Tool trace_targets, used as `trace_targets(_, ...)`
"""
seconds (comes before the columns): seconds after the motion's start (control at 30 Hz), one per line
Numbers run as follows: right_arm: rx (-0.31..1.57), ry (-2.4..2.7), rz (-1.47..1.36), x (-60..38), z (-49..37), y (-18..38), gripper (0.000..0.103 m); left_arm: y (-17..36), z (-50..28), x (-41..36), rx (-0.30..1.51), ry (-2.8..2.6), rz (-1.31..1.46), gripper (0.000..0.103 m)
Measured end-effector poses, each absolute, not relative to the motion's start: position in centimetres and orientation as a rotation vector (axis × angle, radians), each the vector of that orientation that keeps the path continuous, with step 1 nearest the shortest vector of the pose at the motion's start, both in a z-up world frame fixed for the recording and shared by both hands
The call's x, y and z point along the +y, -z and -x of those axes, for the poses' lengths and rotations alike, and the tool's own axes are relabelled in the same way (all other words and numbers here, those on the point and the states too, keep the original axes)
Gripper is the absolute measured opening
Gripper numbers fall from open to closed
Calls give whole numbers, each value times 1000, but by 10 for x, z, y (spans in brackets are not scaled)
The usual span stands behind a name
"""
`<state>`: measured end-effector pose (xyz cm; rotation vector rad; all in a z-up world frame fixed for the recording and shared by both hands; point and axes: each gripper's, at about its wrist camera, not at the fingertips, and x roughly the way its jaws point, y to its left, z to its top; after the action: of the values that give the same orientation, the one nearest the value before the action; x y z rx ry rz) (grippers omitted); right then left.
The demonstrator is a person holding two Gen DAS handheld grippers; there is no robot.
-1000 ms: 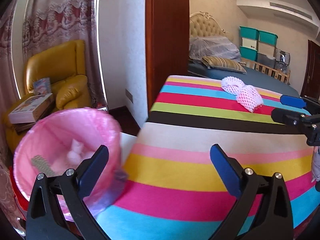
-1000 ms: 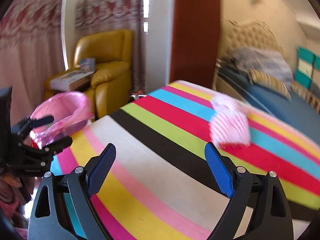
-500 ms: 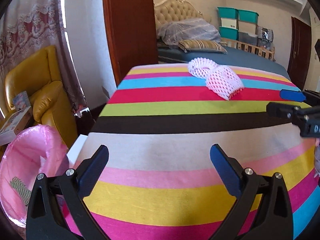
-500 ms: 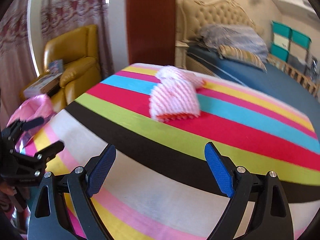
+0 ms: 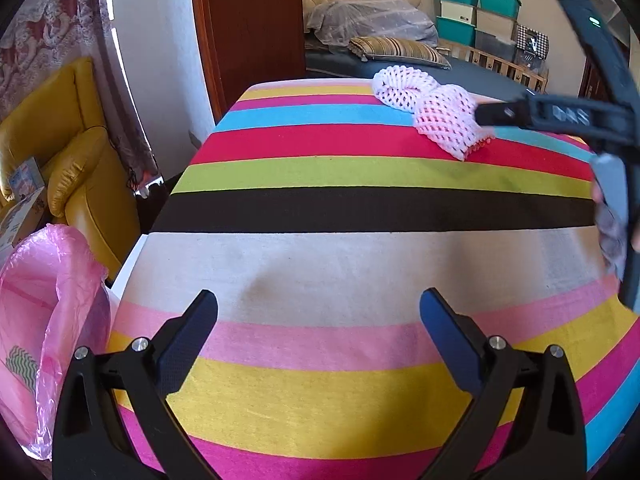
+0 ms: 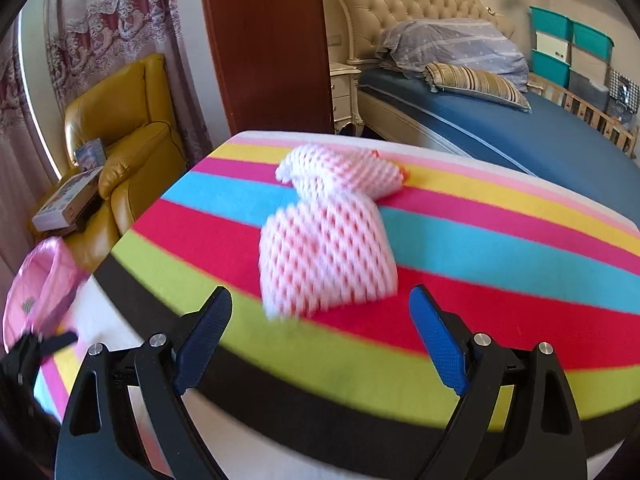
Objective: Collect trash
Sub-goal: 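Grasp a pink foam net with the right tool while the left tool grasps the other net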
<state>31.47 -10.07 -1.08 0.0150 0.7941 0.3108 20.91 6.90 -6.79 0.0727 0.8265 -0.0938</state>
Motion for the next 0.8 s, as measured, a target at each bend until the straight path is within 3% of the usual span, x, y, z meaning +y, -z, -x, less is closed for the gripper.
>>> trace_targets(0.33, 910, -398, -102, -112, -364, 34, 83, 61, -205, 77, 787, 169, 6, 97)
trace_targets(0.57, 824, -532, -151, -127, -340, 28, 48, 42, -251, 72, 788, 186, 53, 98)
trace_targets(0.63, 785, -523, -116, -136, -328, 22, 31, 39, -270, 65, 794, 191, 70, 98)
trace_targets(0.8, 735, -446, -134, -180, -312, 8, 30, 33, -322, 31, 785, 223, 120, 98)
